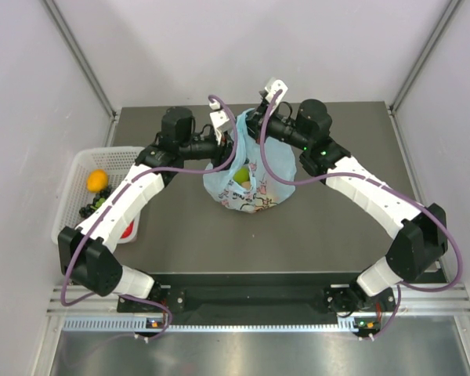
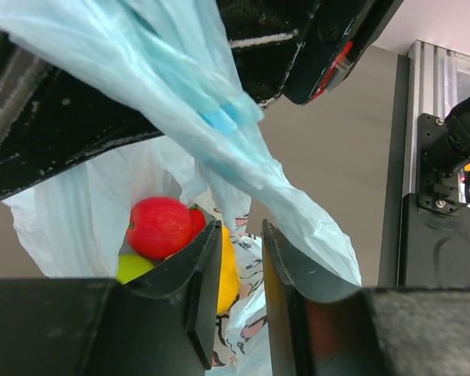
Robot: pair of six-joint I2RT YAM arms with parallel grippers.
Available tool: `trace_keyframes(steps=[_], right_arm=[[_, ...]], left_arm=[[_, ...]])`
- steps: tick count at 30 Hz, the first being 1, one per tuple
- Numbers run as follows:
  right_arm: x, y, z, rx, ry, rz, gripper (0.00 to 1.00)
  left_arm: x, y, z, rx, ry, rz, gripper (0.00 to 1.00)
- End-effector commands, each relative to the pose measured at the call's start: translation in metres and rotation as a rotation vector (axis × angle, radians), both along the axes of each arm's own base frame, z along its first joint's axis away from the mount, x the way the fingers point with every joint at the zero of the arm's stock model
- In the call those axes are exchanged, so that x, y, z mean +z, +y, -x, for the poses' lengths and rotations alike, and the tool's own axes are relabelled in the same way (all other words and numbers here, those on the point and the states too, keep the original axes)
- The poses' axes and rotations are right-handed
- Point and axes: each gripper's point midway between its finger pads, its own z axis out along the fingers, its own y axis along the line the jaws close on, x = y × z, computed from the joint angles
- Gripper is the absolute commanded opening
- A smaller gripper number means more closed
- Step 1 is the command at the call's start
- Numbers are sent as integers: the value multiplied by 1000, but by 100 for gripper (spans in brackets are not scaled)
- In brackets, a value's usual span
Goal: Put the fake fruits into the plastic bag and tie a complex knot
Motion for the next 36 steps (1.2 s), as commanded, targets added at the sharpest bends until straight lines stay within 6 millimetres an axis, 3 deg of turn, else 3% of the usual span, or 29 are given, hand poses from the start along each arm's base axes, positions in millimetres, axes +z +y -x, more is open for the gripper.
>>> trace_keyframes(steps=[1, 15, 21, 25, 26, 28, 29, 30, 36], right_arm=[[52, -12, 11, 2, -105, -71, 0], [51, -15, 10, -14, -102, -76, 0], [47, -17, 10, -24, -101, -82, 0], [46, -18, 12, -28, -64, -108, 0], [43, -18, 12, -29, -55, -105, 0], [41, -20, 11, -43, -39, -106, 0], [39, -21, 11, -49, -31, -105, 0], [35, -23, 9, -64, -15, -101, 0], [19, -40, -3, -201, 86, -89, 0]], left_arm=[[39, -4, 8, -44, -106, 56, 33], [49, -24, -18, 35, -146, 117, 42], [61, -24, -32, 109, -196, 189, 39], [65, -32, -34, 107, -162, 212, 32], [62, -34, -38, 118, -153, 208, 23], [64, -35, -39, 127, -144, 215, 17], [65, -34, -40, 133, -141, 219, 3], [65, -34, -40, 137, -140, 222, 0], [56, -28, -43, 206, -89, 185, 0]])
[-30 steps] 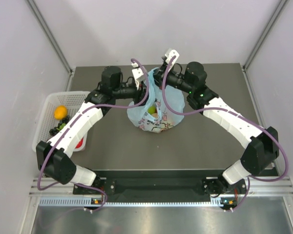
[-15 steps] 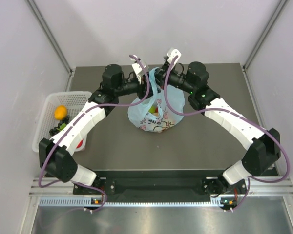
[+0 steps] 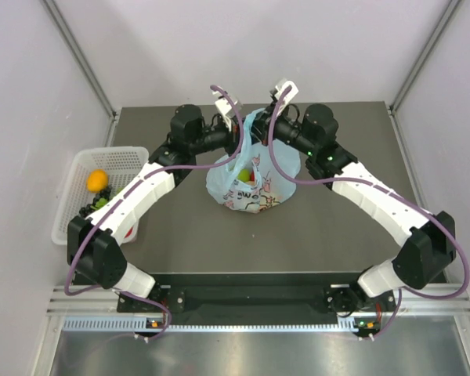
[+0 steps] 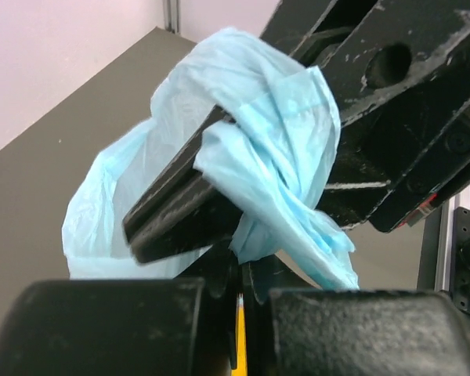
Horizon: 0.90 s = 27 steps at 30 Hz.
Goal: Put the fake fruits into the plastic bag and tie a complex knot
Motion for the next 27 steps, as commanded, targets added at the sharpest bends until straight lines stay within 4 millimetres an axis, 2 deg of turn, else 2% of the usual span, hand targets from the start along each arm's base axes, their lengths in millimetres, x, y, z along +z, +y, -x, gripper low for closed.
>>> trace_keyframes(steps=[1, 3, 6, 8, 10, 11, 12, 14, 15, 18, 19, 22, 25, 27], right_arm=[[15, -22, -2, -111, 44, -26, 0], [13, -29, -10, -176, 80, -13, 0], [7, -39, -16, -236, 133, 10, 0], [0, -42, -13, -247, 178, 33, 0], [-4, -43, -11, -249, 208, 34, 0], [-6, -46, -9, -261, 223, 39, 0], [-8, -48, -9, -269, 239, 36, 0], [-14, -53, -8, -295, 263, 45, 0], [-18, -55, -8, -305, 277, 48, 0], [-25, -62, -10, -341, 307, 50, 0], [-30, -65, -11, -356, 318, 52, 0], [-35, -76, -15, -402, 339, 41, 0], [-33, -94, -21, -467, 359, -8, 0], [-40, -107, -26, -506, 394, -39, 0]], left_arm=[[22, 5, -3, 56, -19, 22, 0], [24, 8, -2, 70, -12, 18, 0], [17, 17, 2, 112, 54, -28, 0], [10, 25, 3, 152, 88, -63, 0], [12, 35, -6, 236, 100, -79, 0], [5, 39, -8, 266, 133, -99, 0], [11, 45, -14, 314, 139, -96, 0], [0, 51, -20, 364, 186, -132, 0], [5, 53, -23, 385, 188, -129, 0], [2, 64, -34, 479, 219, -130, 0], [0, 74, -42, 550, 226, -131, 0], [-4, 91, -52, 652, 268, -114, 0], [-10, 110, -62, 782, 290, -127, 0], [-13, 120, -64, 835, 313, -108, 0]])
